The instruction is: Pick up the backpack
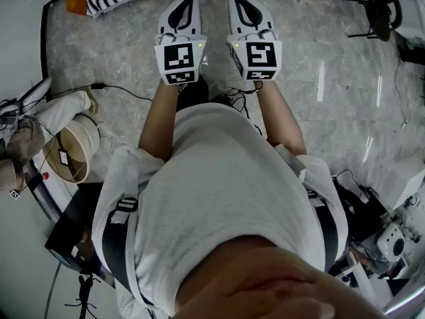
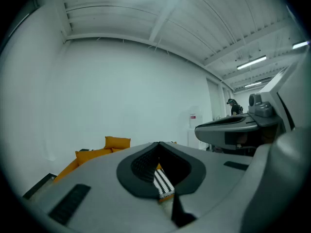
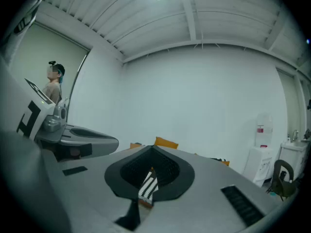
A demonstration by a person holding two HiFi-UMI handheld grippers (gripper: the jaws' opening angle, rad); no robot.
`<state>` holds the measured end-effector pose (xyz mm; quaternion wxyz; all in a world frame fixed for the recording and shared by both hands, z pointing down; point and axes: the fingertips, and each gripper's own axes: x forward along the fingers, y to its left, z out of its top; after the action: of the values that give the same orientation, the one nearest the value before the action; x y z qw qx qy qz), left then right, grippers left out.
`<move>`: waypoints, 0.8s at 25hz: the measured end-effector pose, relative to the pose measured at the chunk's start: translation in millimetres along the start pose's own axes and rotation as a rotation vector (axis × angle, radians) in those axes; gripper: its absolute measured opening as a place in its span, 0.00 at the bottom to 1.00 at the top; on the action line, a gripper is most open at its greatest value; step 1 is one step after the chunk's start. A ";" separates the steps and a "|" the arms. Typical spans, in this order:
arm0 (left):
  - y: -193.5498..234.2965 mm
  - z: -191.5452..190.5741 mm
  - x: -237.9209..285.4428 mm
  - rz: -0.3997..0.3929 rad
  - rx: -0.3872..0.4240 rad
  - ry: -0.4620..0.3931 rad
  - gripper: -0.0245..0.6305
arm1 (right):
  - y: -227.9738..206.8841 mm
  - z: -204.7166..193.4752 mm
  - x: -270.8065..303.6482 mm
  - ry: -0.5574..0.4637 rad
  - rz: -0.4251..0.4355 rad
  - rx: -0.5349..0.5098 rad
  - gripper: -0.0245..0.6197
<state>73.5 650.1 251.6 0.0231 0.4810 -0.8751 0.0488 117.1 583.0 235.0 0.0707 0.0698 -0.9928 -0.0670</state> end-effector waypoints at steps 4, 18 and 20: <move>34.8 -18.8 21.9 -0.016 -0.063 0.060 0.06 | 5.8 -2.7 34.0 0.029 -0.018 0.002 0.10; 44.1 -37.1 82.1 -0.293 -0.067 0.123 0.06 | -29.0 -51.4 56.0 0.210 -0.223 0.026 0.10; 22.2 -40.1 91.0 -0.373 -0.047 0.129 0.06 | -34.7 -69.3 48.1 0.275 -0.234 0.066 0.10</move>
<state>5.7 589.8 298.1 0.0989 0.6301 -0.7683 0.0541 84.8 533.3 304.2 0.1952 0.1954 -0.9606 -0.0318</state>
